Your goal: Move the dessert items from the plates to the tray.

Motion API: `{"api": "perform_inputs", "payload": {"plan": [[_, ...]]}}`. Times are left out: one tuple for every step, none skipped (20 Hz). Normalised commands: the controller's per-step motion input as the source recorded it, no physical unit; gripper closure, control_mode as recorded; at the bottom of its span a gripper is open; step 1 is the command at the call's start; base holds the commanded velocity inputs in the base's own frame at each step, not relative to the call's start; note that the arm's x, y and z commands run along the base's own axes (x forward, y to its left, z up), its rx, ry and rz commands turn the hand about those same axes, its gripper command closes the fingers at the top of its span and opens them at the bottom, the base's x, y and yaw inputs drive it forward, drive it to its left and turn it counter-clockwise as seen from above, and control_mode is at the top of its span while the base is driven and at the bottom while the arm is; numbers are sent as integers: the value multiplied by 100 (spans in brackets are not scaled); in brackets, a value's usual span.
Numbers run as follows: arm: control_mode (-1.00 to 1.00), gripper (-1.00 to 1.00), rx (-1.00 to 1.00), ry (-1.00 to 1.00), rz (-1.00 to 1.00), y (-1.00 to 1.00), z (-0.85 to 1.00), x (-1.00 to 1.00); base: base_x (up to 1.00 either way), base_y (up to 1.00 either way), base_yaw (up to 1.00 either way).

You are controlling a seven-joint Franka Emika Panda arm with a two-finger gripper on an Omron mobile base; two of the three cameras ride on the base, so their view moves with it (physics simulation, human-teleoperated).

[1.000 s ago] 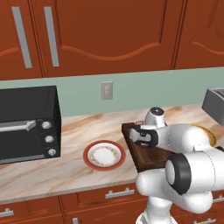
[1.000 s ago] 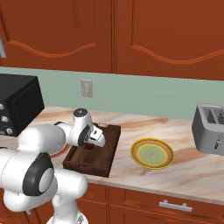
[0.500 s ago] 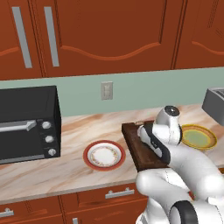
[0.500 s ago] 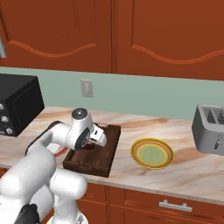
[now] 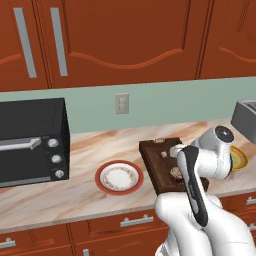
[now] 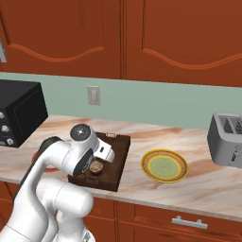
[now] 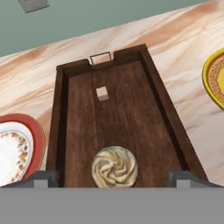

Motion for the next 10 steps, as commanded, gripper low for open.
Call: {"api": "perform_inputs", "payload": {"plan": [[-100, -100, 0, -11, 0, 0, 0, -46, 0, 0, 0], [-100, -100, 0, -12, 0, 0, 16, -55, 0, 0, 0], [-100, -100, 0, -9, 0, 0, 44, -55, 0, 0, 0], [-100, -100, 0, -8, 0, 0, 61, -62, 0, 0, 0], [-100, -100, 0, -10, 0, 0, 77, -64, 0, 0, 0], [-100, -100, 0, -12, 0, 0, 94, -74, 0, 0, 0], [-100, -100, 0, -11, 0, 0, 90, -76, 0, 0, 0], [-100, -100, 0, -11, 0, 4, 86, -80, 0, 0, 0], [-100, -100, -2, -11, 0, 11, 67, -87, 0, 0, 0], [-100, -100, -2, -13, 1, 16, 55, -91, 0, 0, 0]]}}
